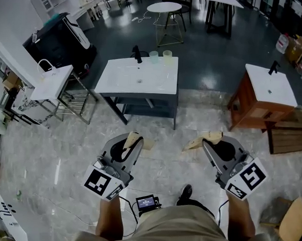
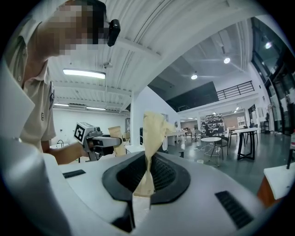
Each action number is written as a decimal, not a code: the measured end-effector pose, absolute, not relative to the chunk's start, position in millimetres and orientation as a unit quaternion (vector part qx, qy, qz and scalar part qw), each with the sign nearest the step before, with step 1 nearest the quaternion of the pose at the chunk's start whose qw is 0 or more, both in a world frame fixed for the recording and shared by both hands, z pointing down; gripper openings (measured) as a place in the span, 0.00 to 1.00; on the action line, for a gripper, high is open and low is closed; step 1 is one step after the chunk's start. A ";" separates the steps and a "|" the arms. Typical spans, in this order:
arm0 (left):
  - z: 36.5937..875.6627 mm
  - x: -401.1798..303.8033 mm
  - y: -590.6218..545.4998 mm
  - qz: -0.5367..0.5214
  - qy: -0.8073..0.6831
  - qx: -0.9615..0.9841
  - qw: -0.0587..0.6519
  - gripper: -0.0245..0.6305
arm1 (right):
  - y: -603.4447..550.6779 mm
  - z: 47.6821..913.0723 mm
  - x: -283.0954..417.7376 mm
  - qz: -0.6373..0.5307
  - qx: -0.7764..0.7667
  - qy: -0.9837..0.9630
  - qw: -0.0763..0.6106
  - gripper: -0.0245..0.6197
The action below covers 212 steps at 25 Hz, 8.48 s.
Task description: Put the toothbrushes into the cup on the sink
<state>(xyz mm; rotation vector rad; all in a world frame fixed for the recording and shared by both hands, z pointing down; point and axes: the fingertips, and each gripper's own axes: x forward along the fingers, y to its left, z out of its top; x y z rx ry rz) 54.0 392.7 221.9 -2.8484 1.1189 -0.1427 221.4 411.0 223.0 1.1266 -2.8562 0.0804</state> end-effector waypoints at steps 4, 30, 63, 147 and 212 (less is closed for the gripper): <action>217.9 92.9 363.2 -0.053 0.376 -0.924 0.043 0.14 | 379.1 217.5 260.6 0.021 0.354 -0.934 0.029 0.08; 225.9 82.4 100.5 -0.048 0.324 -0.944 0.047 0.14 | 130.7 231.4 249.9 0.032 0.409 -0.912 0.026 0.08; 239.8 2.3 -124.4 -0.026 0.371 -0.928 0.024 0.14 | -138.3 237.9 181.0 0.025 0.384 -0.922 0.033 0.08; 280.0 -117.8 -355.6 0.005 0.223 -0.975 -0.002 0.14 | -202.8 342.4 74.2 0.042 0.656 -0.746 0.103 0.26; 494.8 64.3 -507.5 -0.131 0.336 -0.933 -0.017 0.20 | -253.7 503.9 199.4 0.168 0.600 -0.762 0.179 0.25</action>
